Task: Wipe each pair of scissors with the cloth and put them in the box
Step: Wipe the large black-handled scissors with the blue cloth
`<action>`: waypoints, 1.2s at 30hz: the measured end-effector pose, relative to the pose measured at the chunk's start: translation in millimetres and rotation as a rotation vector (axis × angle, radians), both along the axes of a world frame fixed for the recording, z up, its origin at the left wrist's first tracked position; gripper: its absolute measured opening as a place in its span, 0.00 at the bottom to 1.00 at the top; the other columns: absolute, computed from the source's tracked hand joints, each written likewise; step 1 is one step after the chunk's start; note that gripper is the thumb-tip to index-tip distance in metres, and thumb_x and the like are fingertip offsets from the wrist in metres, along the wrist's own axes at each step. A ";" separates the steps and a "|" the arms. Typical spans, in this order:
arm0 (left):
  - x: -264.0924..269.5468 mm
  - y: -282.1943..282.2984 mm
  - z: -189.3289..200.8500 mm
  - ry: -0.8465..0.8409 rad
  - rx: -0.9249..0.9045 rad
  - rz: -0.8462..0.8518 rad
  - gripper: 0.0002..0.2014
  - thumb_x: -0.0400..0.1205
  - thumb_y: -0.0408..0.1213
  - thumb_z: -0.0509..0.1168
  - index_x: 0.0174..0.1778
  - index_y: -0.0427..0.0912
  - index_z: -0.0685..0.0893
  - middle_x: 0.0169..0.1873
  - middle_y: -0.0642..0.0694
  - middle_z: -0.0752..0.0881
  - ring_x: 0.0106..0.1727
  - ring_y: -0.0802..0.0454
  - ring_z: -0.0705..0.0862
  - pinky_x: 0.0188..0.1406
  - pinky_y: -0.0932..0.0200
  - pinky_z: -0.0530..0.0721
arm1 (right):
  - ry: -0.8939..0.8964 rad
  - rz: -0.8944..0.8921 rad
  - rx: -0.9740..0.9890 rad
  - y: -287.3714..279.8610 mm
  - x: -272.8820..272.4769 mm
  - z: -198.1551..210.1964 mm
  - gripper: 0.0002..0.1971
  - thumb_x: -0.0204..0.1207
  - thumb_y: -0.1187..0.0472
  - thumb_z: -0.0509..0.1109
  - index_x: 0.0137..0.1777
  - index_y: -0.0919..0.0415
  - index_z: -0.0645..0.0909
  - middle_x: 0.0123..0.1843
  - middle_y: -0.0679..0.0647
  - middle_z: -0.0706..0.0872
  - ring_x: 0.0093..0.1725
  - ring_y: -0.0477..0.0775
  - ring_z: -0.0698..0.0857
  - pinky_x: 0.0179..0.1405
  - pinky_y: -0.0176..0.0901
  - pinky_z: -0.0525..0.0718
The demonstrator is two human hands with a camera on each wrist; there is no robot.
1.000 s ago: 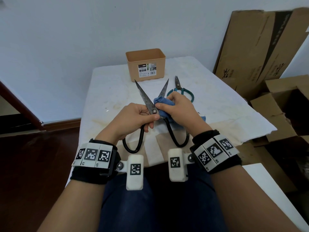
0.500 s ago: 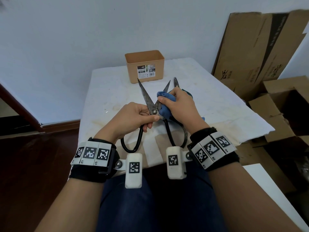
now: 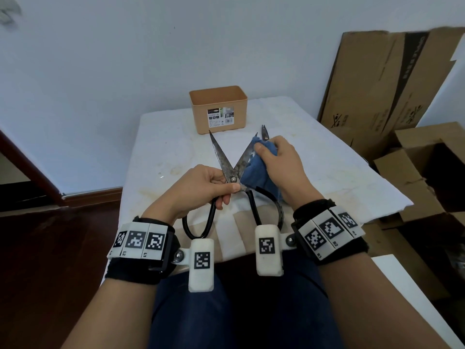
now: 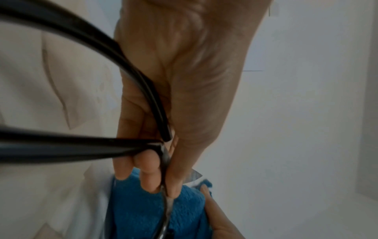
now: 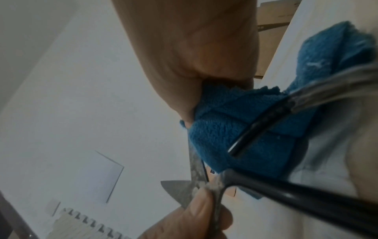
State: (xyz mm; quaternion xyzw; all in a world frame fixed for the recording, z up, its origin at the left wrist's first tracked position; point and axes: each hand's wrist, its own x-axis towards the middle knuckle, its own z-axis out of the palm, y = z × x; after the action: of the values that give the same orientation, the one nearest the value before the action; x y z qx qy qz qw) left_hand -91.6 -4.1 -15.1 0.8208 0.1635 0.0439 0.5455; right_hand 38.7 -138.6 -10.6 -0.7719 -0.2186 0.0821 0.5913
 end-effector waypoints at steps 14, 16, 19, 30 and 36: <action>2.4 -0.6 -4.1 0.018 -0.083 0.068 0.14 0.80 0.37 0.75 0.42 0.26 0.85 0.27 0.43 0.87 0.23 0.54 0.79 0.33 0.59 0.85 | -0.095 0.181 -0.164 -1.3 -1.8 4.7 0.10 0.78 0.50 0.71 0.48 0.57 0.83 0.43 0.44 0.84 0.45 0.44 0.82 0.43 0.39 0.78; 3.1 -1.8 -3.9 0.017 -0.081 0.072 0.14 0.80 0.37 0.75 0.41 0.27 0.85 0.27 0.43 0.87 0.23 0.54 0.79 0.33 0.59 0.84 | -0.062 0.180 -0.216 0.9 -0.9 4.1 0.14 0.76 0.48 0.74 0.49 0.58 0.79 0.44 0.49 0.83 0.44 0.47 0.82 0.41 0.42 0.78; 3.8 -4.2 -1.6 0.005 -0.071 0.072 0.12 0.80 0.36 0.75 0.38 0.31 0.84 0.27 0.43 0.87 0.23 0.54 0.79 0.31 0.62 0.84 | -0.073 0.212 -0.304 2.5 -3.1 7.0 0.16 0.75 0.48 0.75 0.44 0.60 0.76 0.37 0.54 0.78 0.37 0.49 0.76 0.36 0.43 0.72; -0.2 -5.6 0.9 -0.041 0.054 0.067 0.13 0.78 0.40 0.77 0.35 0.34 0.85 0.27 0.42 0.88 0.25 0.53 0.81 0.38 0.54 0.84 | -0.054 0.221 -0.337 3.6 -1.6 8.9 0.20 0.75 0.51 0.75 0.29 0.57 0.72 0.27 0.49 0.72 0.28 0.46 0.71 0.29 0.39 0.67; -0.3 -3.7 3.5 -0.053 0.100 0.063 0.19 0.78 0.41 0.77 0.37 0.26 0.83 0.25 0.46 0.86 0.25 0.53 0.81 0.40 0.55 0.86 | -0.094 0.194 -0.297 4.8 -3.0 8.9 0.16 0.75 0.52 0.75 0.34 0.59 0.76 0.32 0.51 0.77 0.34 0.48 0.76 0.35 0.43 0.72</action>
State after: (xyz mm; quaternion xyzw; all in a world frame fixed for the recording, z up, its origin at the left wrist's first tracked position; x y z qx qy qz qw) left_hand -91.9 -7.8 -11.5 0.8400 0.1724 0.0911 0.5063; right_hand 35.7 -133.8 -1.8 -0.8289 -0.3050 0.1341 0.4494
